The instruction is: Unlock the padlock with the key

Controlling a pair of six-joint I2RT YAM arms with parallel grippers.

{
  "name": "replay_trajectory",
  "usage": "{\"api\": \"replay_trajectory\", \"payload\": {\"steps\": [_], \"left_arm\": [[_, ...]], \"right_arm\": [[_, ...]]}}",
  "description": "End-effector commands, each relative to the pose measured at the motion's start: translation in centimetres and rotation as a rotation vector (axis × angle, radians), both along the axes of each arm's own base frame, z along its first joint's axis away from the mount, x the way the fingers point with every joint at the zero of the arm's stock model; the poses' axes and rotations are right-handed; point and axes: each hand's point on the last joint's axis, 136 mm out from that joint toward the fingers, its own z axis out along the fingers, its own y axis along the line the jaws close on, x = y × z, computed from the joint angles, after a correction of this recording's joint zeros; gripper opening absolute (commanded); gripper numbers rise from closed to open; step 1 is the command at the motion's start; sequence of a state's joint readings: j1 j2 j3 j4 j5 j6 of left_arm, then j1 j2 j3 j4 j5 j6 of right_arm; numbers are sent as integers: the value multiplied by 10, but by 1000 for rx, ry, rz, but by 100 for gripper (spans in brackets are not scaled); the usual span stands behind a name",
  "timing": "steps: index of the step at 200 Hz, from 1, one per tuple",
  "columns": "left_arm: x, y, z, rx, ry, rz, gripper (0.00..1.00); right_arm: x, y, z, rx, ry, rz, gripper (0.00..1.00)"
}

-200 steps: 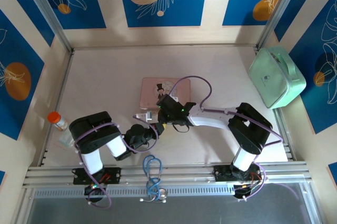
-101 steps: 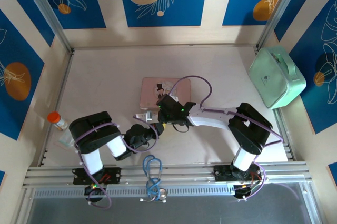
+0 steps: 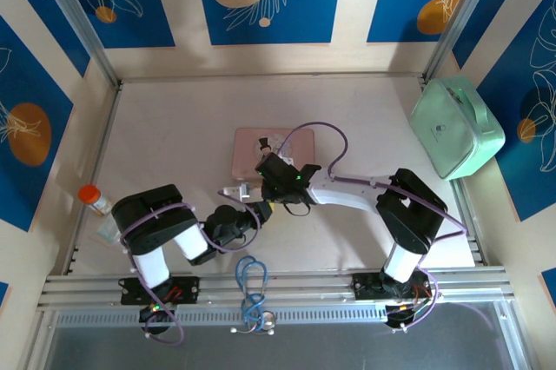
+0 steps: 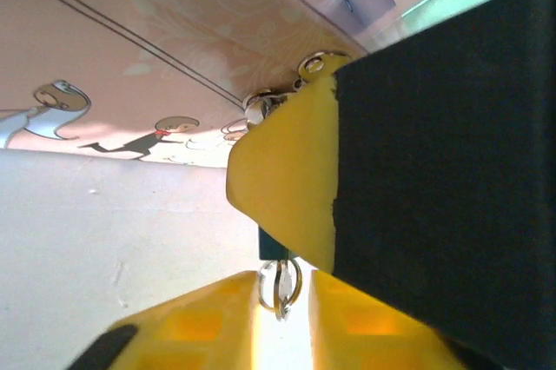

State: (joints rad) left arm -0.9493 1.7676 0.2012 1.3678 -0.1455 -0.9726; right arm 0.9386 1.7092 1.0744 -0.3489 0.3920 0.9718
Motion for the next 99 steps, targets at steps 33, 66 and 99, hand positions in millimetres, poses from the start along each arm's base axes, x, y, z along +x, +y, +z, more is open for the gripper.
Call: {"api": "replay_trajectory", "payload": {"steps": [33, 66, 99], "left_arm": [[0, 16, 18, -27, -56, 53, 52], [-1, 0, 17, -38, -46, 7, 38], [-1, -1, 12, -27, -40, 10, 30]], "right_arm": [[-14, -7, -12, -112, 162, -72, 0], [-22, -6, -16, -145, 232, -95, 0], [-27, -5, -14, -149, 284, -116, 0]]}}
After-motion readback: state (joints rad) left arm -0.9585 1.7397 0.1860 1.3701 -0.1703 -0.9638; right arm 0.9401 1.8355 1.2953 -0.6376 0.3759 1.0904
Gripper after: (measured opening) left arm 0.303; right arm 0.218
